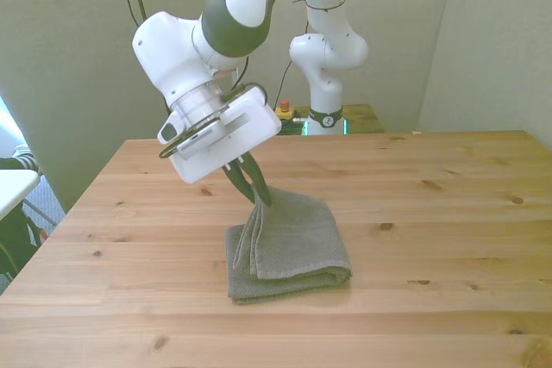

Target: Unfold the towel

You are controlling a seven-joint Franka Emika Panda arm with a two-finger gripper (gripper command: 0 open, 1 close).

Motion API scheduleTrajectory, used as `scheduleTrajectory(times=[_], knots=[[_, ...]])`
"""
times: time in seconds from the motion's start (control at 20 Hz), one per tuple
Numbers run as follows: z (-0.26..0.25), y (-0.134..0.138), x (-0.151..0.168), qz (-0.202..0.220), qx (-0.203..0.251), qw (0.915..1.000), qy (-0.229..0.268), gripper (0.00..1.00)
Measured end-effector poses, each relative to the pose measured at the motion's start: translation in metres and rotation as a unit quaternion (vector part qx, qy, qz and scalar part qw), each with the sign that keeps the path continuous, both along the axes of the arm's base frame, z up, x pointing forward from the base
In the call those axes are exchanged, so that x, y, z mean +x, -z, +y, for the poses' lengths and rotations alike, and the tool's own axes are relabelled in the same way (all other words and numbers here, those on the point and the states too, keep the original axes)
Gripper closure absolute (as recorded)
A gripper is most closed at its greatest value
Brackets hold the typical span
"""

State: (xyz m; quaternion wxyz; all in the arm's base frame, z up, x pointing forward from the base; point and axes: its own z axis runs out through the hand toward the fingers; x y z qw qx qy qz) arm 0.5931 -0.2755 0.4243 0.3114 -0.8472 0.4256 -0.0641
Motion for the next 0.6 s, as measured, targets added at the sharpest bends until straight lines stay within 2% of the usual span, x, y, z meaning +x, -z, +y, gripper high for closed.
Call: scheduleTrajectory(times=[0.35,0.55,0.6], knots=[[0.094,-0.047,-0.002,-0.038,-0.024,0.9965,-0.071,1.0],[0.139,-0.055,-0.001,-0.046,-0.046,0.992,-0.108,1.0],[0.15,-0.053,0.001,-0.045,-0.054,0.9904,-0.119,0.0]])
